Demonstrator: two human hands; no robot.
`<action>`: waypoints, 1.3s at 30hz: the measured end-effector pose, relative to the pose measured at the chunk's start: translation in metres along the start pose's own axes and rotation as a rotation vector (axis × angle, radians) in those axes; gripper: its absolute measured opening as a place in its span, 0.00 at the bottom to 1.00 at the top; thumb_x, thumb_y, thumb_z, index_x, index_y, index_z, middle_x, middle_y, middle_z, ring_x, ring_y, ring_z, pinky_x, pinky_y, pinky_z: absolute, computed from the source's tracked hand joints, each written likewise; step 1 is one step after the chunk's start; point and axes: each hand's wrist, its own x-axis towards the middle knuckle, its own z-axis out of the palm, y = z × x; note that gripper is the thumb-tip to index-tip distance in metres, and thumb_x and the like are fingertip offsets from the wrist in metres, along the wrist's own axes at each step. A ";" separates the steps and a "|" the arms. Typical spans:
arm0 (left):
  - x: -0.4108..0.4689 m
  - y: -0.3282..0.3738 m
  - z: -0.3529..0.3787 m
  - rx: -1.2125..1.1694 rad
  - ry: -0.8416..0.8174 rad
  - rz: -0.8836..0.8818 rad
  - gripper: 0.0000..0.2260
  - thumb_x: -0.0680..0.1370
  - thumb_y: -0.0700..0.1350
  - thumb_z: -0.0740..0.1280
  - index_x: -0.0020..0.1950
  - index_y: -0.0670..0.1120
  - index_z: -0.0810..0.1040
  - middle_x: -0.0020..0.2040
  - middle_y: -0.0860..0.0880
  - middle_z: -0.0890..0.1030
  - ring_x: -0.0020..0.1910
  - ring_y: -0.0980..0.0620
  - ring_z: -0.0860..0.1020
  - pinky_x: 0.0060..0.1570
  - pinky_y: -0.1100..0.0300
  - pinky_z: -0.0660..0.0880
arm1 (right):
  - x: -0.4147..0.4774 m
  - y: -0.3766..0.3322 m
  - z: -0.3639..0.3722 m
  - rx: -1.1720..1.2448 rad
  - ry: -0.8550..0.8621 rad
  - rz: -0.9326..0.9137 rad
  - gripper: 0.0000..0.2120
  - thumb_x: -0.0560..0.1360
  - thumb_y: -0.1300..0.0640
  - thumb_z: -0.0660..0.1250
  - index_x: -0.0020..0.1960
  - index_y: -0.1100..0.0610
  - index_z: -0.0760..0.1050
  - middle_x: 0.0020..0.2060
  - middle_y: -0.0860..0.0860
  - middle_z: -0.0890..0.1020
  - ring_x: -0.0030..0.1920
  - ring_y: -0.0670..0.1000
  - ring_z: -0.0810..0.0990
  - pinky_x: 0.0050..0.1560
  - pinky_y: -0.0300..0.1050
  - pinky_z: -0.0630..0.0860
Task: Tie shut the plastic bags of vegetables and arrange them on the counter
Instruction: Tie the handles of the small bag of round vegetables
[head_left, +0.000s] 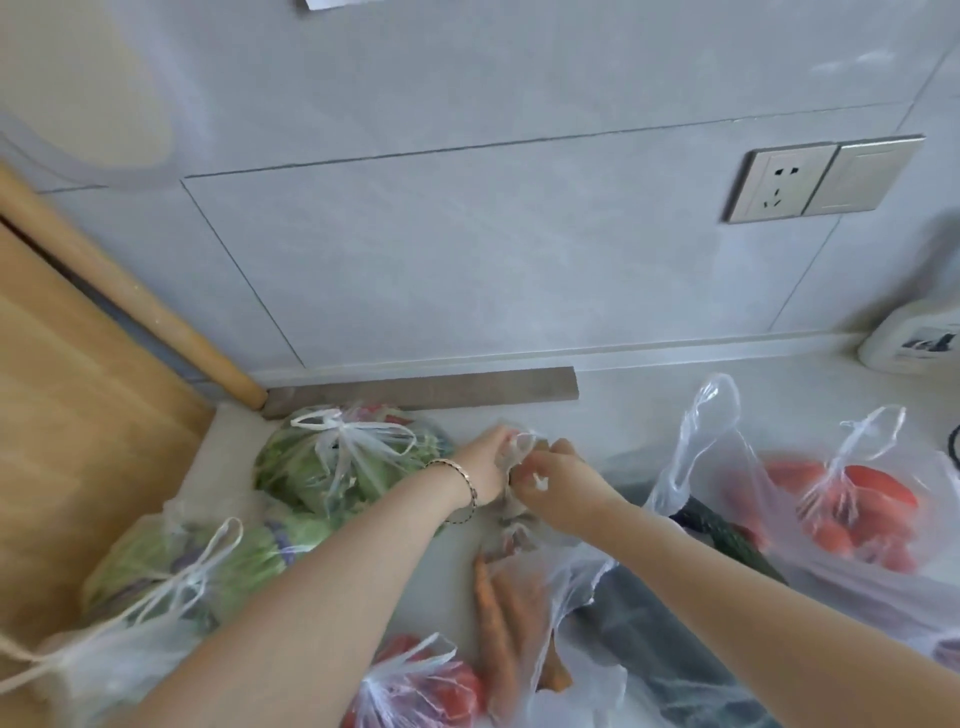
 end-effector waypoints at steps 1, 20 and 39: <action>0.001 0.004 0.002 0.039 -0.027 0.003 0.13 0.81 0.37 0.51 0.64 0.47 0.65 0.46 0.47 0.72 0.42 0.48 0.72 0.35 0.72 0.69 | -0.001 0.001 -0.002 0.045 -0.009 -0.010 0.13 0.78 0.55 0.57 0.56 0.57 0.77 0.37 0.41 0.65 0.65 0.52 0.67 0.63 0.40 0.62; -0.006 -0.050 -0.028 -0.653 0.406 -0.240 0.16 0.72 0.39 0.68 0.24 0.45 0.74 0.19 0.53 0.73 0.30 0.52 0.70 0.38 0.62 0.67 | 0.021 0.017 0.009 0.137 0.081 0.087 0.11 0.74 0.50 0.65 0.54 0.53 0.74 0.56 0.51 0.65 0.63 0.53 0.62 0.65 0.41 0.60; 0.012 -0.036 -0.007 -0.724 0.024 0.069 0.25 0.75 0.25 0.58 0.69 0.45 0.68 0.59 0.53 0.74 0.38 0.66 0.80 0.36 0.72 0.77 | 0.047 0.016 -0.010 1.072 -0.225 0.227 0.11 0.72 0.71 0.65 0.51 0.61 0.77 0.42 0.56 0.84 0.37 0.50 0.84 0.42 0.37 0.82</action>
